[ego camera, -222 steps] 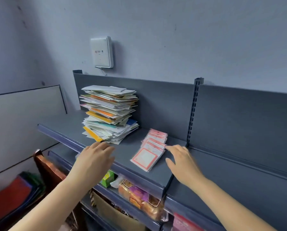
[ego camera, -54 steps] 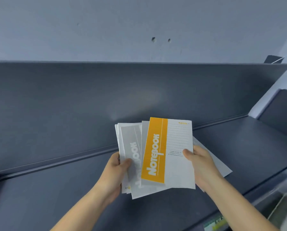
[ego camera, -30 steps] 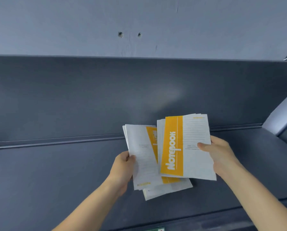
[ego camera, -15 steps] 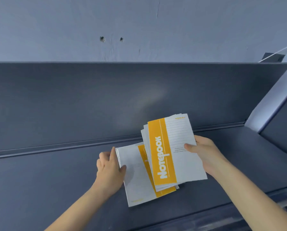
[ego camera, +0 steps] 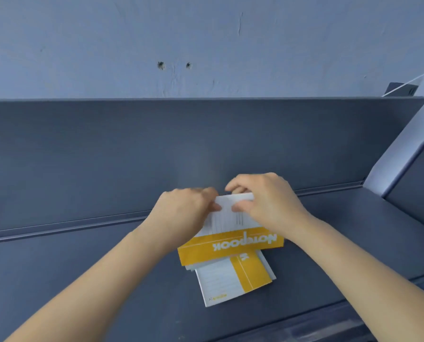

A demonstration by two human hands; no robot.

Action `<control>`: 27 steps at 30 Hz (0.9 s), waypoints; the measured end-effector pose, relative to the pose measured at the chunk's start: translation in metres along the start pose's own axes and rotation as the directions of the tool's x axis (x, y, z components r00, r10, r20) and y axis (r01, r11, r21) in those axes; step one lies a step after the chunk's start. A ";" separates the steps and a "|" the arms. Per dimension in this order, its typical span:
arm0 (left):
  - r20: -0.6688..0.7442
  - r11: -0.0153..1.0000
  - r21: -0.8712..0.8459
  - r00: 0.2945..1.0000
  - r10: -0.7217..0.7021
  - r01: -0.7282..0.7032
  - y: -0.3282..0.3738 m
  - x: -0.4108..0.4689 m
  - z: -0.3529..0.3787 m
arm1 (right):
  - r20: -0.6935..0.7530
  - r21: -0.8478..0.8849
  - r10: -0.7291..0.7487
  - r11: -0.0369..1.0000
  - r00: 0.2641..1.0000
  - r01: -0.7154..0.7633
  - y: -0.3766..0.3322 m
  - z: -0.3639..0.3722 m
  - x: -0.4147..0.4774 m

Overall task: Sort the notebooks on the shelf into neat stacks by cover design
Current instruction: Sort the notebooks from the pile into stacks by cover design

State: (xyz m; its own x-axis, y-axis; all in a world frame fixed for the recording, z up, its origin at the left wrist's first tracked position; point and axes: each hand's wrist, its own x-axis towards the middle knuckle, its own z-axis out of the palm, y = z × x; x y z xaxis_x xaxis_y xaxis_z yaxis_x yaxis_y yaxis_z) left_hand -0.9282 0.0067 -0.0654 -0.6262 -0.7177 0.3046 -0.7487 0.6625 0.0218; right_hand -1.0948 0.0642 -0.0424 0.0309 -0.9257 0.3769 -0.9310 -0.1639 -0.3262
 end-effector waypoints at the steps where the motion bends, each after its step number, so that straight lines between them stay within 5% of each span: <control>1: -0.045 0.995 -0.086 0.997 -0.059 0.055 -0.004 -0.003 0.003 | -0.124 0.019 -0.019 1.000 0.992 0.022 0.004 0.000 0.000; 3: -0.091 0.920 -0.347 0.970 -0.225 0.181 -0.011 -0.009 0.007 | -0.363 0.066 0.053 0.997 0.930 -0.031 0.017 0.000 -0.003; 5: -0.003 0.712 -0.629 0.915 -0.404 0.312 -0.018 -0.011 0.015 | -0.358 0.344 0.358 0.909 0.862 -0.234 0.028 0.004 -0.010; 7: 0.114 0.443 -0.810 0.845 -0.523 0.384 -0.019 -0.013 0.027 | 0.066 0.699 0.598 0.543 0.799 -0.465 0.029 0.016 -0.019; 9: 0.201 0.290 -0.859 0.799 -0.566 0.421 -0.013 -0.017 0.043 | 0.455 0.800 0.495 0.140 0.741 -0.584 0.024 0.035 -0.030; 10: 0.231 0.282 -0.848 0.791 -0.567 0.450 -0.007 -0.020 0.051 | 0.509 0.799 0.439 0.078 0.740 -0.596 0.020 0.045 -0.034; 11: 0.263 0.283 -0.831 0.787 -0.558 0.479 0.001 -0.023 0.059 | 0.501 0.790 0.429 0.127 0.752 -0.599 0.018 0.055 -0.038; 14: 0.392 0.229 -0.798 0.769 -0.505 0.558 0.024 -0.034 0.075 | 0.365 0.624 0.513 0.484 0.777 -0.613 0.021 0.072 -0.039; 17: 0.402 0.307 -0.762 0.789 -0.465 0.570 0.020 -0.040 0.094 | 0.300 0.453 0.516 0.663 0.802 -0.596 0.032 0.075 -0.036; 20: 0.442 0.434 -0.671 0.795 -0.416 0.601 0.013 -0.042 0.104 | 0.280 0.265 0.506 0.776 0.816 -0.572 0.046 0.082 -0.037; 23: 0.443 0.691 -0.457 0.817 -0.369 0.560 0.009 -0.050 0.113 | 0.327 0.046 0.532 0.817 0.781 -0.575 0.058 0.098 -0.044; 27: 0.324 0.862 -0.272 0.885 -0.335 0.427 0.011 -0.063 0.118 | 0.329 0.000 0.512 0.841 0.794 -0.542 0.069 0.107 -0.051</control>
State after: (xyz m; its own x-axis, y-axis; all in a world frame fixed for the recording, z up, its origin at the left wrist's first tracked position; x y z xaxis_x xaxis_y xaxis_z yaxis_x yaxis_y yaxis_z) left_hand -0.9222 0.0339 -0.1967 -0.3734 -0.9265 -0.0466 -0.8536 0.3235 0.4083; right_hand -1.1219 0.0634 -0.1767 -0.3324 -0.9307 -0.1525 -0.7993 0.3638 -0.4784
